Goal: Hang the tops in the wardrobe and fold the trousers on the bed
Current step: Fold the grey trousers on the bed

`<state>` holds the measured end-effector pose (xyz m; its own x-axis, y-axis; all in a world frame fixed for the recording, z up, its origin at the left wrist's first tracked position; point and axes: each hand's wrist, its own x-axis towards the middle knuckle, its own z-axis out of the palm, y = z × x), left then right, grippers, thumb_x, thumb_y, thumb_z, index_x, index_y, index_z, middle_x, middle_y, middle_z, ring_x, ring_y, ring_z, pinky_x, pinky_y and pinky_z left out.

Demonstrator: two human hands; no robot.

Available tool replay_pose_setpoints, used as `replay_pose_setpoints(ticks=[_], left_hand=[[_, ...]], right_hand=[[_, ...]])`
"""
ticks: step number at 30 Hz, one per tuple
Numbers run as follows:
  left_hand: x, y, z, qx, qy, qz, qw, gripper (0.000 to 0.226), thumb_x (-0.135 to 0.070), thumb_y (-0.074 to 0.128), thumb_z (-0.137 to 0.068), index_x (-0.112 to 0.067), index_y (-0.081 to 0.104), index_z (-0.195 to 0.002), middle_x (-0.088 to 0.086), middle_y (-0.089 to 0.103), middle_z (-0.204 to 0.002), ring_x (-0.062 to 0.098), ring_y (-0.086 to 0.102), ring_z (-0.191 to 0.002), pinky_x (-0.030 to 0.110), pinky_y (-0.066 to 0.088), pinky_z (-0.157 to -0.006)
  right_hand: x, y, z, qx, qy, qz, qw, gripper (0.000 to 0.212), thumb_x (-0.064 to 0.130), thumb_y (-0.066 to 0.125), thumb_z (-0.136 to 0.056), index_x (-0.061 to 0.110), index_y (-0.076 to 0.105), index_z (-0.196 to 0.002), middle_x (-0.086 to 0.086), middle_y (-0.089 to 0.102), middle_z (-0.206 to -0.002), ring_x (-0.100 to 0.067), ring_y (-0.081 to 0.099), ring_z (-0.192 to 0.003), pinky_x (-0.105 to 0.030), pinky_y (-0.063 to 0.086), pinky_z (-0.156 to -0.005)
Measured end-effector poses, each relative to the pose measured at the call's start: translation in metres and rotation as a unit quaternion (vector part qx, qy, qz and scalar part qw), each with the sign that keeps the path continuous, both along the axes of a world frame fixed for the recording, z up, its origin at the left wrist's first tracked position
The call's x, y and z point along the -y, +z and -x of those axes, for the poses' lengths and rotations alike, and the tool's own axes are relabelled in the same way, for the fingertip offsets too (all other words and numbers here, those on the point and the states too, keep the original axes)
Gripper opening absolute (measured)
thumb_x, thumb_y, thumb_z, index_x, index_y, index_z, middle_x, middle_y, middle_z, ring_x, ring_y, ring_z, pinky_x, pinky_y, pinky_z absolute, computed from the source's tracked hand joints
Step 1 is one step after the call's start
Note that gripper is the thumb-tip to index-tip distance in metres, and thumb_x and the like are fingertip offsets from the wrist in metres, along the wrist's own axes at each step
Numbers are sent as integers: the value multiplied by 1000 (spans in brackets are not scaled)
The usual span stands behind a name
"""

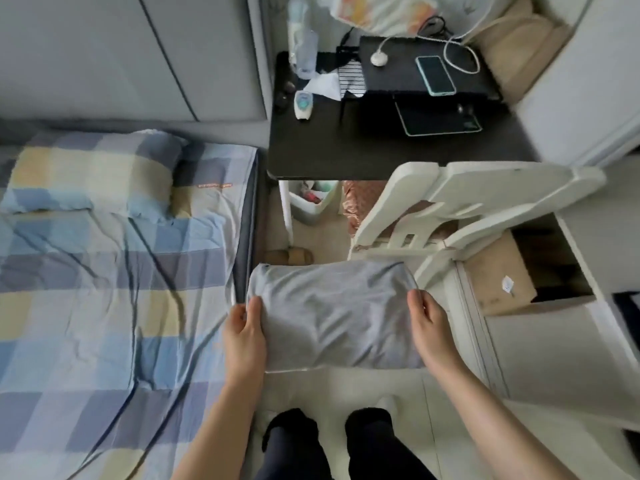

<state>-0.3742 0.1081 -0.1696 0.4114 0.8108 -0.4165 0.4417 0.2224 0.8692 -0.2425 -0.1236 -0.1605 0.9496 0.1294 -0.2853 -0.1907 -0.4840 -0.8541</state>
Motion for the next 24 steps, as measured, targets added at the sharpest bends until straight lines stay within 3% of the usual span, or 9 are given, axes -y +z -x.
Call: replay_pose_setpoints(ticks=[5,7,10,13,15,17,24], left_hand=[[121,0,-84,-5,-102,-3,995,41,-42,55,-95,-13,54,-67,-12,51,-56,0,46,-53,22,36,-54],[157,-4,-109,-7,-125,16,992,41,-42,55,-95,-10,58,-70,-9,56,-61,4,50,-59,23,36,-55],[211,-5,-144,-5,-180,70,981,38,-46,55,-95,-12,63,-78,-4,64,-71,11,58,-68,26,41,-60],[258,-3,-171,-30,-270,116,955,28,-47,62,-90,-19,66,-90,-1,69,-87,16,65,-82,31,50,-68],[283,-2,-189,-44,-335,119,934,31,-42,70,-85,-20,65,-105,-1,70,-97,18,67,-90,35,55,-79],[305,-2,-210,-65,-387,99,914,33,-38,74,-83,-20,63,-108,-2,70,-98,18,66,-90,36,55,-81],[377,-5,-292,-81,-495,94,860,13,-33,69,-88,-28,59,-91,-6,68,-90,14,65,-83,23,49,-63]], right_hand=[[137,7,-37,12,-95,40,995,33,39,38,-100,23,53,-76,1,57,-71,3,54,-62,-28,41,-62],[178,6,-48,8,-113,51,992,33,39,37,-101,20,53,-79,0,58,-73,-4,55,-65,-34,40,-64],[237,7,-61,-1,-150,71,986,32,38,36,-101,14,54,-89,1,56,-79,-20,55,-80,-32,40,-72],[289,6,-64,-36,-192,77,978,35,40,35,-101,12,55,-101,-2,57,-92,-22,54,-90,-37,43,-82],[317,2,-64,-51,-222,68,971,32,38,37,-101,11,54,-104,0,55,-92,-21,54,-93,-33,40,-79],[340,-2,-64,-61,-261,57,962,28,34,40,-101,10,54,-105,2,55,-89,-22,55,-92,-29,38,-74],[396,-15,-81,-108,-385,71,914,30,29,44,-100,5,54,-115,-5,55,-102,-25,54,-97,-34,40,-82]])
